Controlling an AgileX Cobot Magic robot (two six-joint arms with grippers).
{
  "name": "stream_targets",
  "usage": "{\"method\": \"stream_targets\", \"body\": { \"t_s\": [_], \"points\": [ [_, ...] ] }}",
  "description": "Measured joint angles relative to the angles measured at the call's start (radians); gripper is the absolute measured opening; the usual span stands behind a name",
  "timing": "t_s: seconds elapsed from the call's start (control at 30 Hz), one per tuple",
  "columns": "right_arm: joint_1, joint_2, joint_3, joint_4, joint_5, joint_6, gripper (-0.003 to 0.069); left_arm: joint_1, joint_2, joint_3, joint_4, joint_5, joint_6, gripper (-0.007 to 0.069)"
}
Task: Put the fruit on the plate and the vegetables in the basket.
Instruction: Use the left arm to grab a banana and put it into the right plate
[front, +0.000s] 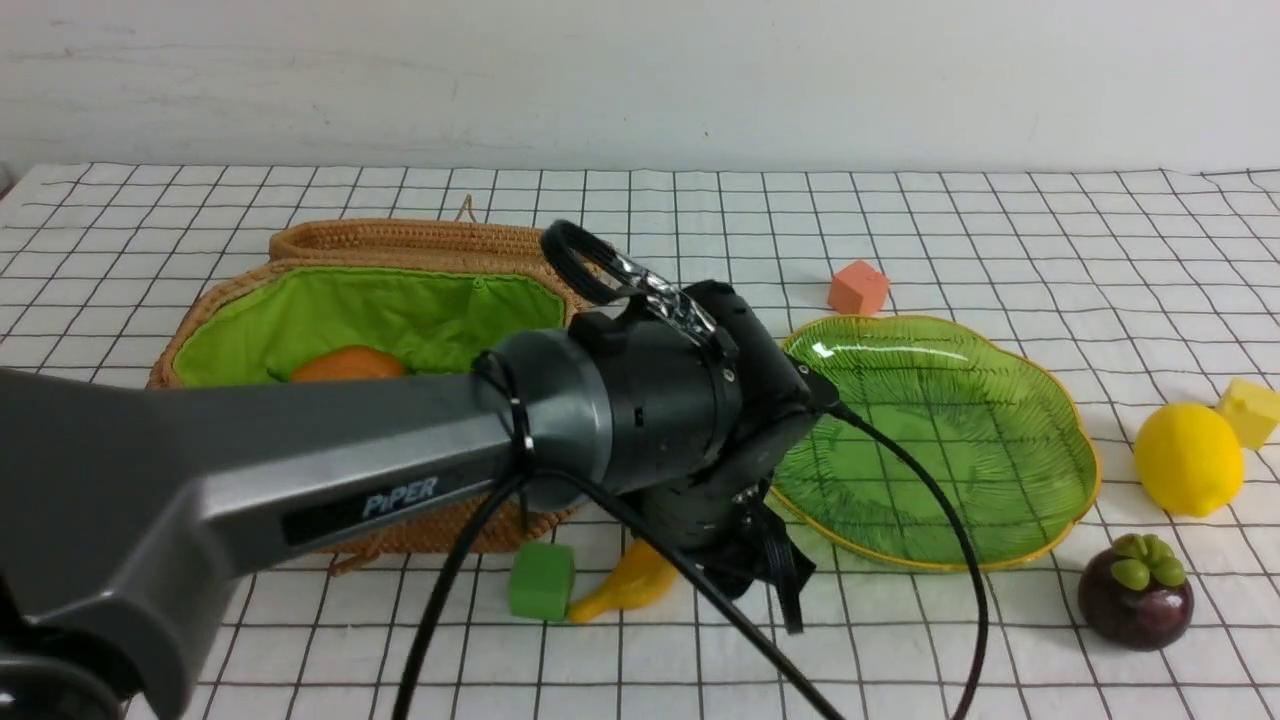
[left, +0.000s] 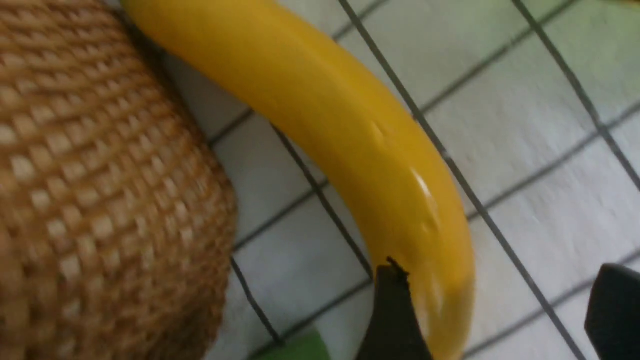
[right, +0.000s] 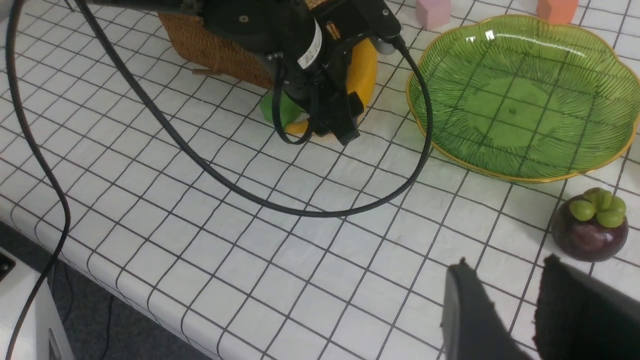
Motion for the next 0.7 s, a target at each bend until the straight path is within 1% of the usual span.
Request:
{"method": "stream_targets", "body": {
  "t_s": [0.17,0.4,0.47,0.53,0.57,0.6,0.7],
  "points": [
    [0.000,0.000,0.000,0.000,0.003,-0.009,0.0232,0.000,0.058,0.000,0.083,-0.016,-0.047,0.0488],
    [0.000,0.000,0.000,0.000,0.003,-0.011,0.0232,0.000,0.097,-0.003,0.106,-0.016,-0.054,0.0478],
    [0.000,0.000,0.000,0.000,0.004,-0.011,0.0235,0.000,0.098,-0.003,0.097,-0.016,-0.066,0.0456],
    [0.000,0.000,0.000,0.000,0.005,-0.011,0.0235,0.000,0.098,-0.003,0.073,-0.016,-0.086,0.0382],
    [0.000,0.000,0.000,0.000,0.005,-0.011,0.0235,0.000,0.098,-0.003,0.073,-0.017,-0.088,0.0372],
    [0.000,0.000,0.000,0.000,0.006,-0.011,0.0235,0.000,0.099,-0.004,0.056,-0.017,-0.098,0.0307],
    [0.000,0.000,0.000,0.000,0.011,-0.011,0.0235,0.000,0.096,-0.007,0.038,-0.006,-0.104,0.0313]
  ]
}}
